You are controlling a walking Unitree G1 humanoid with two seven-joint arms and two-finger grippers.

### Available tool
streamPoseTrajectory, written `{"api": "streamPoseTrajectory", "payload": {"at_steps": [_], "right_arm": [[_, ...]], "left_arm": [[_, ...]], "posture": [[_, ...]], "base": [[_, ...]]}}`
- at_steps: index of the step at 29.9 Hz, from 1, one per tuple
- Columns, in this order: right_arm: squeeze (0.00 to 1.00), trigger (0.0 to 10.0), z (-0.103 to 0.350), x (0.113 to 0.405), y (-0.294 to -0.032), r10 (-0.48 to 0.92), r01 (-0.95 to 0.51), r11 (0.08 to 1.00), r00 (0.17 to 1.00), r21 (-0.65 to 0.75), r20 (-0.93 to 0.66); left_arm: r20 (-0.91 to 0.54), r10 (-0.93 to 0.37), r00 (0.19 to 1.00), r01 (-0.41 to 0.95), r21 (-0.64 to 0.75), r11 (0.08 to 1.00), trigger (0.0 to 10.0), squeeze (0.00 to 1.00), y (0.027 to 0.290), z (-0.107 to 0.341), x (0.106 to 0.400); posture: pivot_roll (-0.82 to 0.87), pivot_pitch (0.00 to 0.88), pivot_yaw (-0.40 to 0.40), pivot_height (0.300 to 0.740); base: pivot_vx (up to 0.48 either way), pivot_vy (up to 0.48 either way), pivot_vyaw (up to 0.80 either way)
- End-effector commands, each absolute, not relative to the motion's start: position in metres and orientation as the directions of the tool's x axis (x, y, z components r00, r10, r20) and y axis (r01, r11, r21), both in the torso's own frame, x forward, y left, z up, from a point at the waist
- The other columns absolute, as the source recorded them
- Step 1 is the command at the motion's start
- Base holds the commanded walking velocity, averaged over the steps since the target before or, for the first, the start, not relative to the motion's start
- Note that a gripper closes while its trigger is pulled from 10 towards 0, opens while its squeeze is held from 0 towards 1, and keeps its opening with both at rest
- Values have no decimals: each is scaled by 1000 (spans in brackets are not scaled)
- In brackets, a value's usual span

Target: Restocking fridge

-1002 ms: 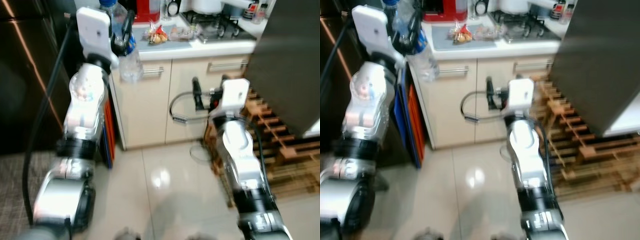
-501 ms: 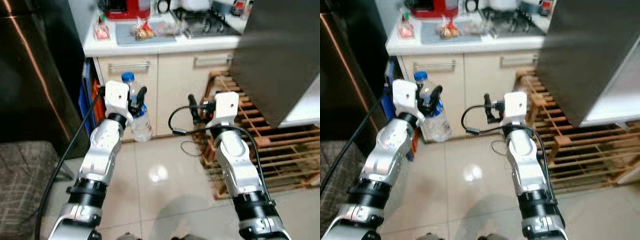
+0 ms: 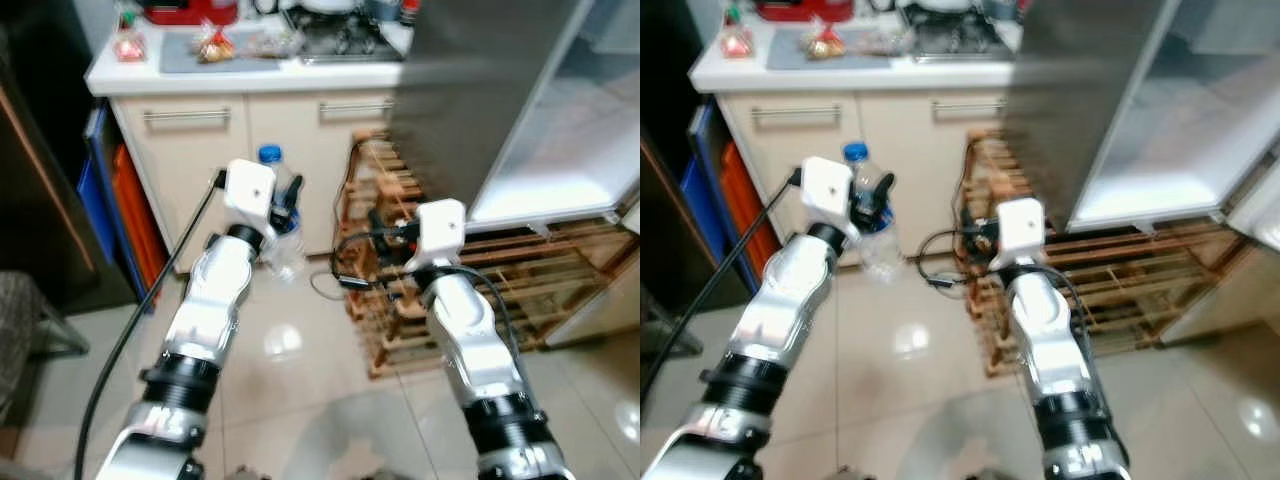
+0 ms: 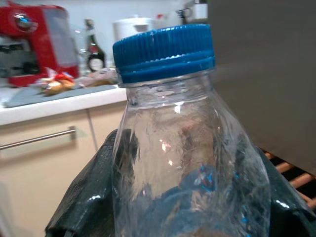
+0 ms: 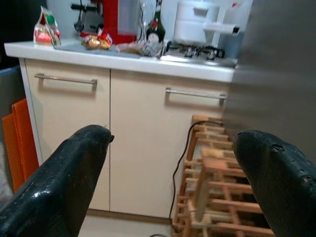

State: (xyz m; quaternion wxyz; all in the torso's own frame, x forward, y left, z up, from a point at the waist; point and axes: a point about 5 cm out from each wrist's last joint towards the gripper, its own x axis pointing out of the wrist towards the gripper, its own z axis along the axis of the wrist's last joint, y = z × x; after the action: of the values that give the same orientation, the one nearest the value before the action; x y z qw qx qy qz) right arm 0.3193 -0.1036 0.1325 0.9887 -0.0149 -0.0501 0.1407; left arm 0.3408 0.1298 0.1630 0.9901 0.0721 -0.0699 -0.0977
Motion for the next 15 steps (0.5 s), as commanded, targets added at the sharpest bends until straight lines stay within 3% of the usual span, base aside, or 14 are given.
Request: {"api": "streamPoseTrajectory", "payload": {"at_steps": [1, 5, 11, 15], "right_arm": [[0, 10000, 131, 321, -112, 265, -261, 964, 961, -53, 83], [0, 10000, 129, 321, -114, 265, -261, 964, 961, -54, 75], [0, 10000, 112, 311, -122, 275, -273, 958, 961, -90, 21], [0, 10000, 105, 307, -123, 304, -304, 946, 953, -110, -16]], "left_arm": [[133, -224, 965, 201, 166, 965, 10000, 0, 121, 166, 342], [125, -231, 965, 208, 177, 962, 10000, 0, 116, 164, 341], [121, -247, 962, 226, 161, 961, 10000, 0, 110, 159, 341], [155, -294, 943, 267, 173, 948, 10000, 0, 102, 163, 337]], "posture": [[-4, 0, 3, 740], [-6, 0, 1, 740], [-14, 0, -33, 740], [-16, 0, -51, 740]], "base": [[0, -420, -731], [183, -412, -741], [90, 0, -717], [451, 0, 0]]}}
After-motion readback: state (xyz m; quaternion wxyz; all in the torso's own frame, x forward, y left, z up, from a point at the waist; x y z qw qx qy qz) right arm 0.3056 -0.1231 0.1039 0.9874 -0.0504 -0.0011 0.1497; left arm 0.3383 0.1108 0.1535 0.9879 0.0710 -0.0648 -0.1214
